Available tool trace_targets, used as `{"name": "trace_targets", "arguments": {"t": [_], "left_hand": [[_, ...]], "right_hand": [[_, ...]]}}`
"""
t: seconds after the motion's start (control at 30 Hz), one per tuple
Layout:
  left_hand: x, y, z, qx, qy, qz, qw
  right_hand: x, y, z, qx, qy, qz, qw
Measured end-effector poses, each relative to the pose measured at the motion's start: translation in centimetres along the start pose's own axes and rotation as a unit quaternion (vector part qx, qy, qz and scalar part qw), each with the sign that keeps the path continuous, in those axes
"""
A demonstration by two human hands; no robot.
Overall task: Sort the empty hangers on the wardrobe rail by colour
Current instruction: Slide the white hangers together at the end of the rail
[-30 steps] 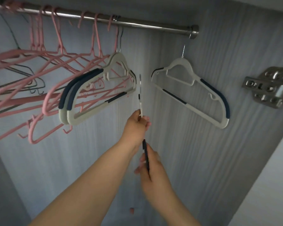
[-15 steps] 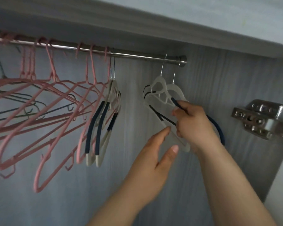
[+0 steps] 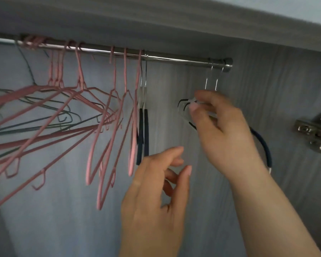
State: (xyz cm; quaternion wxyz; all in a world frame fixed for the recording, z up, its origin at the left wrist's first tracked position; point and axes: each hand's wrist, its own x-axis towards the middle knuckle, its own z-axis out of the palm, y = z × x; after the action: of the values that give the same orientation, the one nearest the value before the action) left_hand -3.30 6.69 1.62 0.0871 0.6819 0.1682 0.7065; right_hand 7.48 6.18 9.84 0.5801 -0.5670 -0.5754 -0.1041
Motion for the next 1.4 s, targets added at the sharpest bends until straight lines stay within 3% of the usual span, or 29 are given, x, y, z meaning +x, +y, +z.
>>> {"name": "trace_targets", "arguments": {"t": [0.1, 0.2, 0.3, 0.47, 0.7, 0.9, 1.07, 1.2, 1.3, 1.4], "left_hand": [[0.1, -0.3, -1.3, 0.034, 0.013, -0.018, 0.999], [0.3, -0.8, -2.4, 0.069, 0.004, -0.064, 0.996], [0.1, -1.7, -3.1, 0.125, -0.036, -0.092, 0.987], [-0.6, -2.8, -3.1, 0.175, -0.103, -0.078, 0.976], [-0.4, -3.0, -2.1, 0.192, -0.102, -0.064, 0.974], [-1.0, -2.5, -1.4, 0.141, -0.077, -0.017, 0.987], [-3.2, -2.1, 0.5, 0.116, -0.125, 0.015, 0.985], [-5.1, -3.6, 1.5, 0.113, -0.201, -0.044, 0.972], [-5.9, -5.5, 1.8, 0.104, -0.231, -0.141, 0.957], [-6.1, -8.5, 1.6, 0.112, -0.271, -0.249, 0.923]], "right_hand": [[1.0, -1.3, 3.5, 0.124, -0.181, 0.143, 0.965], [0.8, -1.3, 6.5, 0.195, -0.246, 0.214, 0.925], [0.4, -0.7, 8.8, 0.245, -0.22, 0.225, 0.917], [0.3, 0.5, 10.0, 0.205, -0.151, 0.174, 0.951], [1.8, 1.7, 8.9, 0.169, -0.128, 0.159, 0.964], [4.9, 2.8, 6.4, 0.25, -0.078, 0.242, 0.934], [3.4, 5.7, 7.1, 0.242, -0.087, 0.305, 0.917], [-1.5, 8.8, 6.9, 0.186, -0.167, 0.32, 0.914], [-5.3, 11.6, 4.9, 0.09, -0.25, 0.312, 0.912], [-8.0, 14.5, 2.9, -0.085, -0.274, 0.199, 0.937]]}}
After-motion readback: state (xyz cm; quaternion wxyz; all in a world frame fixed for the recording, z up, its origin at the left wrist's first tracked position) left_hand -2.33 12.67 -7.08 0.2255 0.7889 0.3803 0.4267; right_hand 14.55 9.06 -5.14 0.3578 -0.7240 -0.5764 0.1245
